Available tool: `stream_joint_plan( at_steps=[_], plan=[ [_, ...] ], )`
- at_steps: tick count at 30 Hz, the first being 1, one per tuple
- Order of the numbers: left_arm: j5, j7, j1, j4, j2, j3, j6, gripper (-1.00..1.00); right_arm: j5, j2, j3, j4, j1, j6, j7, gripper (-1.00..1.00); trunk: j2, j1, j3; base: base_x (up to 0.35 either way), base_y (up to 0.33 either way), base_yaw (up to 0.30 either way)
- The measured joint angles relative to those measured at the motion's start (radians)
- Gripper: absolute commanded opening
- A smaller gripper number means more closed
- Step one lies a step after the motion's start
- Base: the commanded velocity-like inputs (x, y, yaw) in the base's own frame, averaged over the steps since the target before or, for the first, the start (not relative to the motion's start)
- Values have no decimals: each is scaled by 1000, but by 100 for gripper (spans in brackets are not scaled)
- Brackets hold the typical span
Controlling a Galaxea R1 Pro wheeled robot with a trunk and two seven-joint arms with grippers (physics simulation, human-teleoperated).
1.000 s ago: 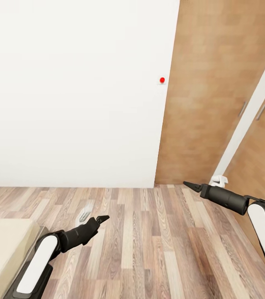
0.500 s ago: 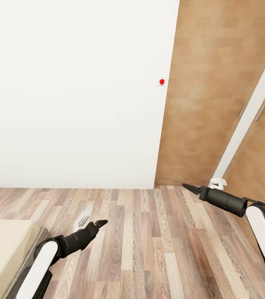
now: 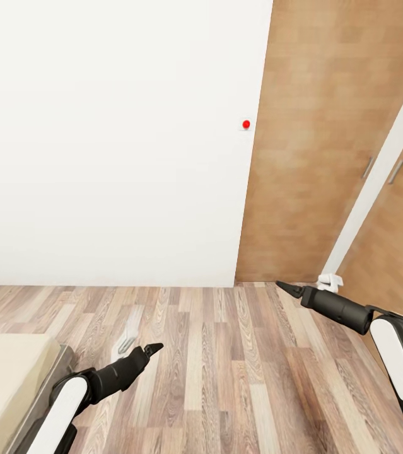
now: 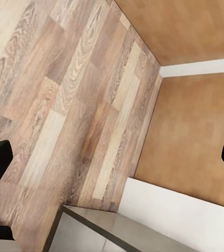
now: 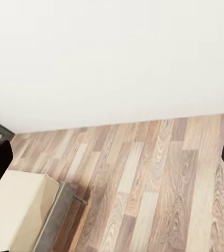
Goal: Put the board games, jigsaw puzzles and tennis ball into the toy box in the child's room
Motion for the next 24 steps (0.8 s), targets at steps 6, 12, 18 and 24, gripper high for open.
stream_joint_plan(
  at_steps=[6, 12, 18, 24],
  plan=[
    [0, -3, 5, 0, -3, -1, -1, 100, -1, 2, -5, -5, 3, 0, 1, 100, 0, 0, 0, 0, 0, 0],
    [1, -3, 7, 0, -7, -4, -2, 100, 0, 3, 1, -8, 4, -2, 1, 100, 0, 0, 0, 0, 0, 0],
    [0, -4, 9, 1, -7, -4, -2, 100, 2, 5, 8, -23, 5, -2, -4, 100, 0, 0, 0, 0, 0, 71],
    [0, -4, 9, 2, -7, -5, -2, 100, 5, 11, 66, -24, 4, -2, -10, 100, 0, 0, 1, 0, 0, 262]
  ],
)
